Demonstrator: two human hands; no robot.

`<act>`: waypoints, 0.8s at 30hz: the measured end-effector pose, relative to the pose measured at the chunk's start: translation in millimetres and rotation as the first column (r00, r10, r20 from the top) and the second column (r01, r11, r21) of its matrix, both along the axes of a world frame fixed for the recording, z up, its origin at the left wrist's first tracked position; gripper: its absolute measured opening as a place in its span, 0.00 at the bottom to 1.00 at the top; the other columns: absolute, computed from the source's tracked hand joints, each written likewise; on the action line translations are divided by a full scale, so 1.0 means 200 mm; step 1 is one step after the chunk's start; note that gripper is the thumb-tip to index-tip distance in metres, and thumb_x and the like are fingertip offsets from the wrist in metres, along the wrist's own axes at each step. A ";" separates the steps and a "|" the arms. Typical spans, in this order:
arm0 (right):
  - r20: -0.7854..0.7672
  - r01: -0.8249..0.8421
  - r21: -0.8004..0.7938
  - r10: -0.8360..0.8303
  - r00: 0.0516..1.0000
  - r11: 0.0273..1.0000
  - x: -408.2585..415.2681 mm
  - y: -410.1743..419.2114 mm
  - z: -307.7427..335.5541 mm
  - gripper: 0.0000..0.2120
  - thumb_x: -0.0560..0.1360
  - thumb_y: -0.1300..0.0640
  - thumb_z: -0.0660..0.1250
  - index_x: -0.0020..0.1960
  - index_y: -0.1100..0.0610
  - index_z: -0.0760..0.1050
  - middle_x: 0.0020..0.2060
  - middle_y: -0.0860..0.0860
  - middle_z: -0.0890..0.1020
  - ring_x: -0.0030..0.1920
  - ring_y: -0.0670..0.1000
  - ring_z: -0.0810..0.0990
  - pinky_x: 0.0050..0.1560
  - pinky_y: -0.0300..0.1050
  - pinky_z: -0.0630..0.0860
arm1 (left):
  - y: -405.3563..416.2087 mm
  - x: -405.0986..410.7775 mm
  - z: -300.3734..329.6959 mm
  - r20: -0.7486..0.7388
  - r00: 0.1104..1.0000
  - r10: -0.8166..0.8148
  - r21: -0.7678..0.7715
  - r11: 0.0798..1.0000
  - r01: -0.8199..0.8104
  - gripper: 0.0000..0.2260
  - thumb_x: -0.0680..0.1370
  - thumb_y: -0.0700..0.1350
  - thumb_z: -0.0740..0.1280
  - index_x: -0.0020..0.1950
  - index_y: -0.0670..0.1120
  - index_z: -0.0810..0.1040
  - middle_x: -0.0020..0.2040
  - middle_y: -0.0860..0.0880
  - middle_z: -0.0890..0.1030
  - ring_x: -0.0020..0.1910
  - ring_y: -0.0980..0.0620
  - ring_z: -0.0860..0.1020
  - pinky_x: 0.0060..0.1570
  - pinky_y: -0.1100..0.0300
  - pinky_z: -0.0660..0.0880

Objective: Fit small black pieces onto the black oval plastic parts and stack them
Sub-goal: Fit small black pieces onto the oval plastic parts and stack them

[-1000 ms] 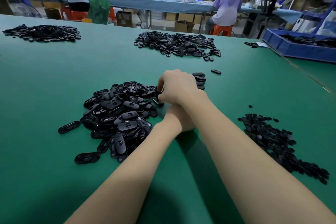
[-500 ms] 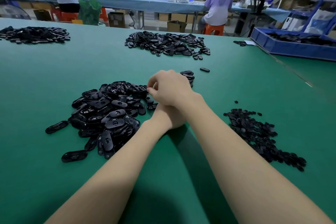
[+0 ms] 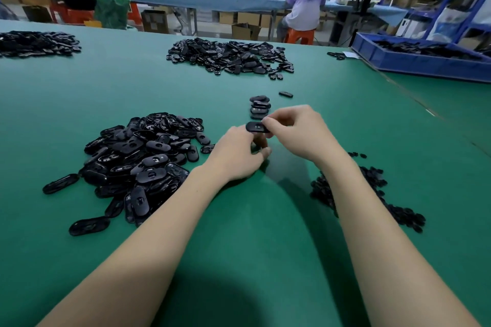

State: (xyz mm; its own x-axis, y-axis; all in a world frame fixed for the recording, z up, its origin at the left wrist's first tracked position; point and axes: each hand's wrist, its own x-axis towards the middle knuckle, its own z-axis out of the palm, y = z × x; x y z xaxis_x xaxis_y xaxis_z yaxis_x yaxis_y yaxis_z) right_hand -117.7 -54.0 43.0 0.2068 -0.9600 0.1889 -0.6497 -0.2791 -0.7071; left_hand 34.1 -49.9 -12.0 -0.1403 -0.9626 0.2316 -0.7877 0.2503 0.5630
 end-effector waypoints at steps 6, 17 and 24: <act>0.094 -0.022 0.141 0.009 0.996 0.990 -0.21 0.02 -0.01 0.06 0.79 0.51 0.70 0.48 0.50 0.85 0.36 0.43 0.86 0.25 0.39 0.70 0.31 0.34 0.66 | 0.05 0.01 0.03 -0.178 0.980 -0.085 0.015 0.996 0.089 0.12 0.75 0.46 0.73 0.57 0.53 0.76 0.49 0.54 0.81 0.46 0.54 0.78 0.48 0.66 0.72; -0.425 0.058 0.288 0.073 0.902 0.956 -0.31 0.03 0.08 0.07 0.74 0.45 0.73 0.42 0.48 0.84 0.36 0.39 0.86 0.38 0.44 0.80 0.41 0.41 0.74 | 0.09 0.00 0.05 -0.709 0.695 0.120 0.329 0.928 0.176 0.03 0.79 0.41 0.71 0.50 0.47 0.85 0.40 0.50 0.84 0.36 0.55 0.76 0.36 0.63 0.71; -0.586 0.183 0.385 0.086 0.806 0.904 -0.37 0.06 0.11 0.06 0.63 0.45 0.82 0.35 0.37 0.85 0.41 0.39 0.85 0.47 0.44 0.83 0.52 0.44 0.80 | 0.10 -0.01 0.07 -0.775 0.608 0.172 0.339 0.925 0.171 0.07 0.78 0.34 0.70 0.55 0.40 0.81 0.41 0.43 0.85 0.37 0.53 0.81 0.44 0.64 0.79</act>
